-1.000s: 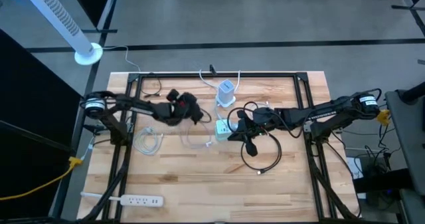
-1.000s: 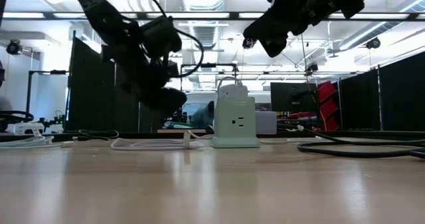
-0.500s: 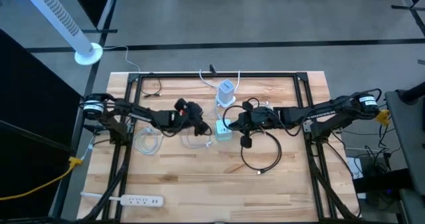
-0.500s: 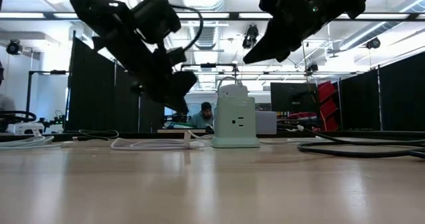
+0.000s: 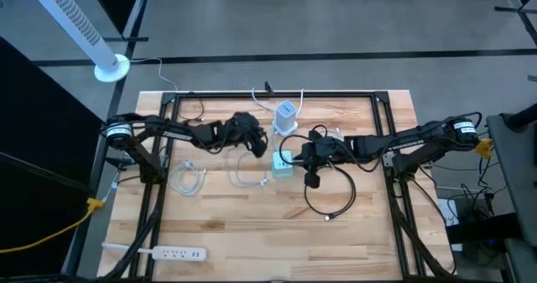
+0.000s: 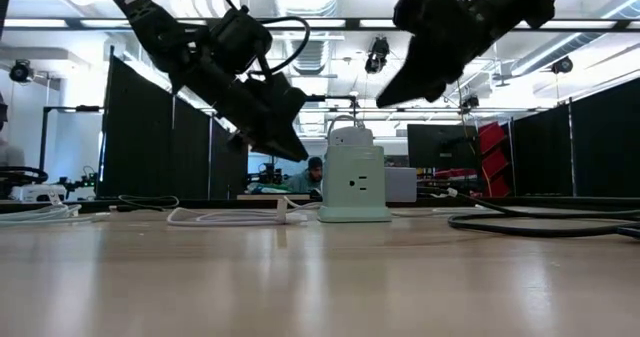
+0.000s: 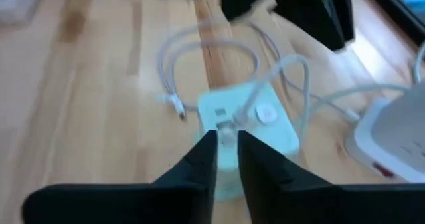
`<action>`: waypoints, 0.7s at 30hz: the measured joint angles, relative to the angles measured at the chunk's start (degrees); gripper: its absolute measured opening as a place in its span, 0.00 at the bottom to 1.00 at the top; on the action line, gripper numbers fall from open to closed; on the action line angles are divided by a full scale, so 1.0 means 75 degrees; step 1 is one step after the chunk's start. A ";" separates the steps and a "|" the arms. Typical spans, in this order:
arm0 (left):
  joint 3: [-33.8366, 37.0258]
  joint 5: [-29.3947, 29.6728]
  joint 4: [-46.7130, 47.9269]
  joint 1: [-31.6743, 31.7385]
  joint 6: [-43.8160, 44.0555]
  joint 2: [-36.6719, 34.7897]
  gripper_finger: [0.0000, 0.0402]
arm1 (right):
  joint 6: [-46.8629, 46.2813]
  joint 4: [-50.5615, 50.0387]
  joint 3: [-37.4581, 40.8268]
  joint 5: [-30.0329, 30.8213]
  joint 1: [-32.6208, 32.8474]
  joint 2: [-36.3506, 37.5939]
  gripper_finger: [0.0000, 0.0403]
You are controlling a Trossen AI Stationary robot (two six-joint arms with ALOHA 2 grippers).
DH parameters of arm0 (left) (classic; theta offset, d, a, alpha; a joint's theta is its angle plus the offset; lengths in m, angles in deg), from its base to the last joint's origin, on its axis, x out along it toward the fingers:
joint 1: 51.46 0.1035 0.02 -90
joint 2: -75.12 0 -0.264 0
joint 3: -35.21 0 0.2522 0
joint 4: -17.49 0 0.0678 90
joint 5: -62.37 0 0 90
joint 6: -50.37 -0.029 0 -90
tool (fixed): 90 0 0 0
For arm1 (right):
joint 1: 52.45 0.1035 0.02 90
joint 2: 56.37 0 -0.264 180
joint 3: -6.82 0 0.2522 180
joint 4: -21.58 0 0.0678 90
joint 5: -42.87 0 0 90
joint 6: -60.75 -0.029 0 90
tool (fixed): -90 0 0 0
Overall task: Insert USB
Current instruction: Move the top white outlet to the top right of the table
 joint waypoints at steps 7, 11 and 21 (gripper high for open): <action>0.0000 -0.0001 -0.0022 -0.0014 -0.0117 0.0067 0.19 | -0.0199 -0.0128 0.0003 0.0159 0.0016 0.0000 0.32; 0.0000 -0.0001 -0.0070 0.0002 -0.0275 0.0179 0.18 | 0.0072 -0.0240 0.0003 0.1773 -0.0094 0.0000 0.37; 0.0000 0.0011 -0.0168 0.0063 -0.0507 0.0329 0.17 | -0.0334 0.0190 0.0003 0.1571 -0.1950 -0.0043 0.42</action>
